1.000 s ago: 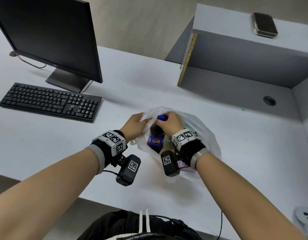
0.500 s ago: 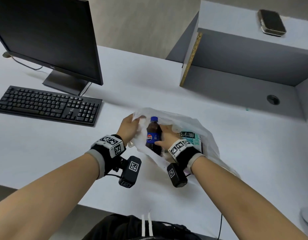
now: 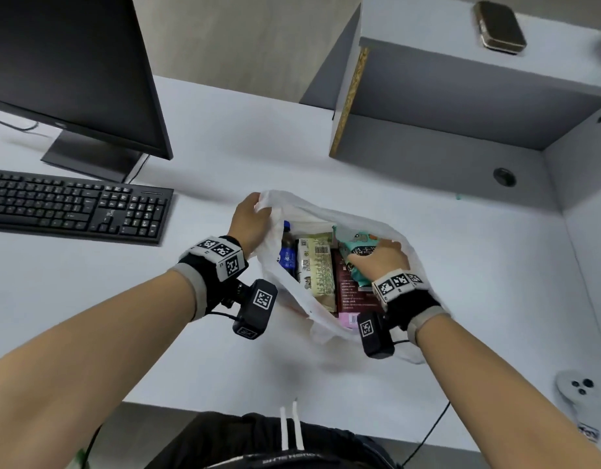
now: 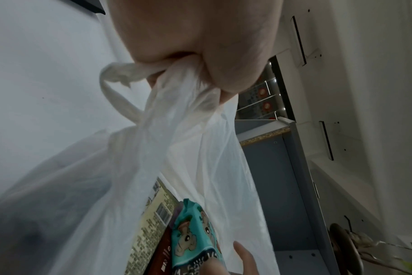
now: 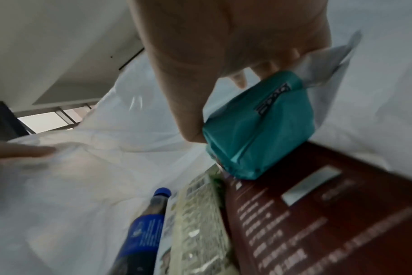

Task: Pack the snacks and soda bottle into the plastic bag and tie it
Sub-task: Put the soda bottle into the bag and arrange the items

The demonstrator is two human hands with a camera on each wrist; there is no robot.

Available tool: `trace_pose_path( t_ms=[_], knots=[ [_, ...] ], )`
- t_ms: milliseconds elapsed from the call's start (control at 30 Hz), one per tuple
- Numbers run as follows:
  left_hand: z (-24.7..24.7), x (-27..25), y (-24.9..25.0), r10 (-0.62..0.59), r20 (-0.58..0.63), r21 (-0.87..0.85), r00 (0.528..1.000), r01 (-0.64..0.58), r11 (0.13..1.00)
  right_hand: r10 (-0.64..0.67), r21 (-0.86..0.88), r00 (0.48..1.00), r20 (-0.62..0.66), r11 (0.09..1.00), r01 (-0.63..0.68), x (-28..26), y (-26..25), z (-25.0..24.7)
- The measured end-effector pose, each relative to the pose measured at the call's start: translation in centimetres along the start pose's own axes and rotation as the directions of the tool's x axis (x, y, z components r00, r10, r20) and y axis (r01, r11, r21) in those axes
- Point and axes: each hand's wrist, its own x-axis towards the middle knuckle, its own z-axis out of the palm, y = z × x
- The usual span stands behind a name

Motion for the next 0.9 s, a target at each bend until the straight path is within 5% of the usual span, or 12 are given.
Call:
trace_pose_path(
  t_ms=[233, 333, 533, 767, 833, 900],
  knots=[
    [1.2, -0.5, 0.4, 0.017, 0.032, 0.039, 0.999, -0.018, 0.999, 0.003, 0.394, 0.992, 0.127, 0.917, -0.053, -1.5, 5.5, -2.8],
    [2.1, -0.7, 0.3, 0.001, 0.060, 0.043, 0.998, -0.004, 0.999, 0.101, 0.355, 0.993, 0.054, 0.928, -0.113, -1.3, 7.6, -0.5],
    [2.8, -1.2, 0.4, -0.010, 0.014, 0.057, 1.000, 0.009, 0.998, 0.190, 0.309, 0.946, 0.262, 0.912, -0.268, -1.3, 7.5, 2.0],
    [1.9, -1.8, -1.5, -0.097, -0.073, 0.178, 0.993, 0.109, 0.978, 0.098, 0.329, 0.980, 0.171, 0.932, -0.150, -0.3, 7.8, 0.7],
    [1.7, -2.3, -2.0, -0.109, -0.058, 0.200, 0.992, 0.118, 0.973, 0.044, 0.209, 0.998, 0.037, 0.977, -0.051, -0.8, 8.3, 0.9],
    [1.9, -3.0, -1.9, -0.141, -0.011, 0.211, 0.990, 0.140, 0.967, -0.160, 0.027, 0.983, -0.084, 0.986, 0.163, -1.8, 8.6, 1.6]
  ],
)
